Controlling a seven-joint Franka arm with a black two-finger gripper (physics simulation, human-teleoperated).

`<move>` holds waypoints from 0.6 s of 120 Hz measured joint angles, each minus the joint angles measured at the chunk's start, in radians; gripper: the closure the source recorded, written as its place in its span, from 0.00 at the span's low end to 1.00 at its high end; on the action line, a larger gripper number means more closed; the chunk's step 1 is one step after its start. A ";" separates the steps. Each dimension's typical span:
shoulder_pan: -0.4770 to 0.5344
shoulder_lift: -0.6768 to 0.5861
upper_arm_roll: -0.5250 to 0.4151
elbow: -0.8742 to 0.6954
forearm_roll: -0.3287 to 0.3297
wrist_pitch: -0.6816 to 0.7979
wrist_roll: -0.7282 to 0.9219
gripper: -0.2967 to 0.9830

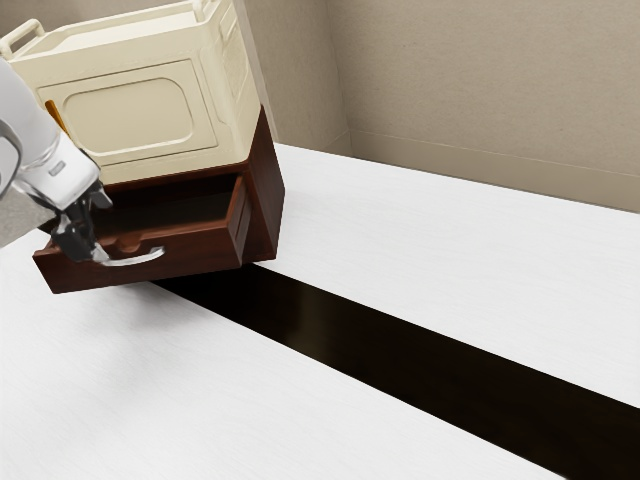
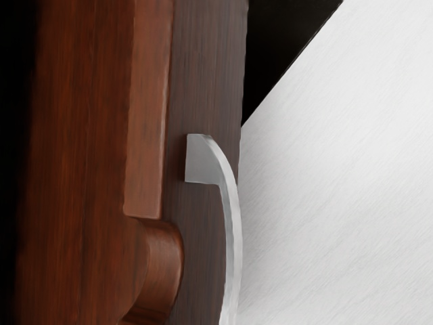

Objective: Pull the drawer handle with one arm to open the drawer

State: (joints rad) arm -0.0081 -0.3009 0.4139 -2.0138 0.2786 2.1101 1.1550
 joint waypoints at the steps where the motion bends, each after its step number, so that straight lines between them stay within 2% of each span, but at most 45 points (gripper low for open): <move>1: -0.003 0.001 -0.001 0.011 -0.002 -0.006 0.000 0.23; 33: -0.048 -0.005 -0.005 0.243 -0.094 -0.261 -0.040 0.23; 51: -0.059 0.003 -0.034 0.380 -0.125 -0.426 -0.084 0.23; 72: -0.063 0.023 -0.047 0.453 -0.141 -0.540 -0.129 0.23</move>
State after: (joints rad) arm -0.0715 -0.2775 0.3669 -1.5611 0.1372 1.5698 1.0258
